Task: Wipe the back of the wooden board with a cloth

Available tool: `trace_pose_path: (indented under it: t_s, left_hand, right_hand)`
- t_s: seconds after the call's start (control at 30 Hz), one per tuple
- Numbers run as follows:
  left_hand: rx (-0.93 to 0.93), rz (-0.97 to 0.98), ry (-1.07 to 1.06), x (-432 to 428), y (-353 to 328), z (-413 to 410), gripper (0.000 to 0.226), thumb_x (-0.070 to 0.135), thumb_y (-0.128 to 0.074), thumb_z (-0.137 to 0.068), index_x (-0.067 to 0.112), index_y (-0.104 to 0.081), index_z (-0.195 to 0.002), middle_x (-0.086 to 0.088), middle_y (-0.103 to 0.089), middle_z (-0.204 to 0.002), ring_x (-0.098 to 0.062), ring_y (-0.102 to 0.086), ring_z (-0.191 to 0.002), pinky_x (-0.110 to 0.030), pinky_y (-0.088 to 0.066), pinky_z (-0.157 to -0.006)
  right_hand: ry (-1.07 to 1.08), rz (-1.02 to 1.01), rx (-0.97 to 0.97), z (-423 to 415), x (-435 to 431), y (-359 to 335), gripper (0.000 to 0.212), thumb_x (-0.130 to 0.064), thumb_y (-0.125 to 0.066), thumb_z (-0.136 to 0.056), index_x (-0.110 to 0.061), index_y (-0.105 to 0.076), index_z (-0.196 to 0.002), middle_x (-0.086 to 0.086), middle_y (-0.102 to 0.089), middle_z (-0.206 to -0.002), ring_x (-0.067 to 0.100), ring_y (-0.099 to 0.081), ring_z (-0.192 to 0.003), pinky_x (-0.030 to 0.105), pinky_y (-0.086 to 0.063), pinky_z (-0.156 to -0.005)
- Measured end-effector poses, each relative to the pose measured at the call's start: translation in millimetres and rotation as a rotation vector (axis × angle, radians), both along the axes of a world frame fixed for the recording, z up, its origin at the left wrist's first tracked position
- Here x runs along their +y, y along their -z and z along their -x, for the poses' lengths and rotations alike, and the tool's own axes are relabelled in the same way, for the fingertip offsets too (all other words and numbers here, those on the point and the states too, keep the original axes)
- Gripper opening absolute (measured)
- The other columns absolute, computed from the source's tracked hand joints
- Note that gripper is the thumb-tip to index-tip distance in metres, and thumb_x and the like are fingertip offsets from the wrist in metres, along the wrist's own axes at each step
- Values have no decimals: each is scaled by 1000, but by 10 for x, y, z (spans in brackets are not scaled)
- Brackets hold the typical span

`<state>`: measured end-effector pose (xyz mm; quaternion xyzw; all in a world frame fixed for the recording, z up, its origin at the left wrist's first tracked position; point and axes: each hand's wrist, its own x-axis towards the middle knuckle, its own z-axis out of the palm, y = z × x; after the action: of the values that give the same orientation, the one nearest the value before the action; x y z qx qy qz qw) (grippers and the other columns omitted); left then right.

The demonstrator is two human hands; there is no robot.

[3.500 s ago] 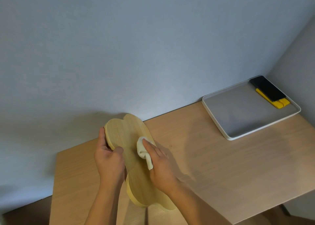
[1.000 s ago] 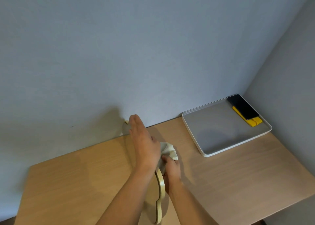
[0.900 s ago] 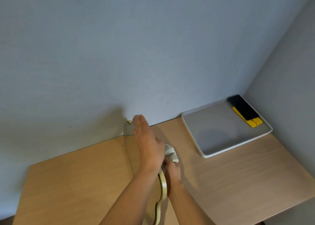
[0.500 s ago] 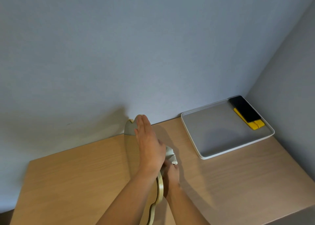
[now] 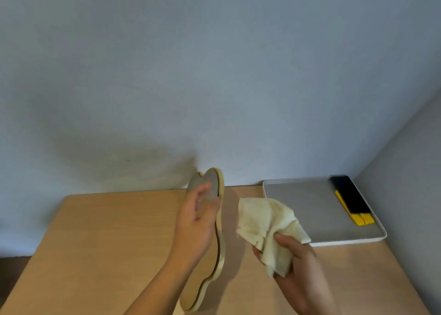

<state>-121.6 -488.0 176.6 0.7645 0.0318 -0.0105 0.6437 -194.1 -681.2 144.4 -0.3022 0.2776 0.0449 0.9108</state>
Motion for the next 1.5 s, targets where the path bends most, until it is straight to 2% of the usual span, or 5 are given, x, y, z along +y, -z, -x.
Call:
trace_pose_path:
  t_s: [0.2, 0.47, 0.73, 1.03, 1.5]
  left_hand:
    - [173, 325, -155, 584, -374, 750, 30, 55, -74, -59, 26, -67, -63, -1, -63, -65, -18, -55, -61, -31, -44, -56]
    - [392, 819, -190, 2035, -309, 848, 39, 12, -69, -90, -8, -74, -123, -37, -69, -128, -42, -74, -102, -46, -61, -84]
    - [367, 423, -450, 3687, 433, 103, 21, -1, -58, -102, 2, -75, -115, -18, -83, -107, -38, -79, -100, -56, -62, -89]
    - [530, 89, -318, 4895, 1585, -1191, 19, -3, -69, -90, 13, -74, -98, -1, -81, -90, -14, -78, -75, -22, -56, -55]
    - [412, -635, -240, 5010, 2448, -1261, 51, 3, -70, -90, 4, -57, -139, -17, -58, -126, -34, -62, -111, -38, -53, -92]
  right_hand:
    - [-464, 441, -77, 213, 530, -898, 53, 4, -83, -64, -14, -78, -114, 18, -82, -106, 38, -75, -106, 56, -56, -99]
    - [-829, 47, 65, -250, 2244, -693, 52, 13, -54, -84, -8, -66, -130, 35, -70, -124, 57, -67, -111, 64, -55, -82]
    - [-993, 314, 182, -1296, 3679, 103, 32, 0, -56, -96, -2, -63, -127, 28, -77, -117, 48, -75, -101, 72, -54, -92]
    - [-752, 763, 195, -2176, 4903, 1395, 36, 9, -53, -86, 0, -69, -116, 19, -76, -108, 39, -74, -96, 44, -64, -72]
    - [-807, 1366, 144, -2178, 4992, 1930, 39, 7, -46, -83, -4, -69, -112, 8, -73, -99, 26, -69, -87, 39, -61, -73]
